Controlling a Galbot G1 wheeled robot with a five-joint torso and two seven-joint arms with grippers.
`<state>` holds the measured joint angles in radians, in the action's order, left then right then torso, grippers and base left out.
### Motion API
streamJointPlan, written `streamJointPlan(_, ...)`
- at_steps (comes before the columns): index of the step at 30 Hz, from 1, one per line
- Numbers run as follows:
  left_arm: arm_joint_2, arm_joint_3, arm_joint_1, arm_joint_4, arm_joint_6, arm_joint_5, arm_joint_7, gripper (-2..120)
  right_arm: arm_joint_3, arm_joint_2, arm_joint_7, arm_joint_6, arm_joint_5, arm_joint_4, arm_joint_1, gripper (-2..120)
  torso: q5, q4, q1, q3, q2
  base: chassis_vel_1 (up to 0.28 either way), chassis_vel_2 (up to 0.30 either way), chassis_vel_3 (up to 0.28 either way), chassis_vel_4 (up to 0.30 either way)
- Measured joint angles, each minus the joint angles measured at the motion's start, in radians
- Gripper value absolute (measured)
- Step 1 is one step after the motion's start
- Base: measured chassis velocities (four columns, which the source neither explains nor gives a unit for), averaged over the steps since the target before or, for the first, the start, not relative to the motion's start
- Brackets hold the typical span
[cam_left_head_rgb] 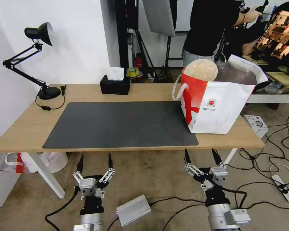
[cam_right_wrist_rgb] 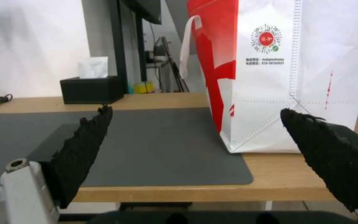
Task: Pick up the trash from the table and place it into the takeout bag.
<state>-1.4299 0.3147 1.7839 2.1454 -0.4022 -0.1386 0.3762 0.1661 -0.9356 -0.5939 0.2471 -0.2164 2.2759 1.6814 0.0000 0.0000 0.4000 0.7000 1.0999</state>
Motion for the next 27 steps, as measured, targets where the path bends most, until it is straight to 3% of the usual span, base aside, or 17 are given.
streamJointPlan(27, 0.001, 0.001, 0.0, 0.0, 0.0, 0.0, 0.0, 100, 0.0, 0.0, 0.0, 0.0, 0.0, 0.0, 0.0, 100, 0.0, 0.0, 0.0, 0.0, 0.0, 0.0, 0.0, 0.0, 0.0)
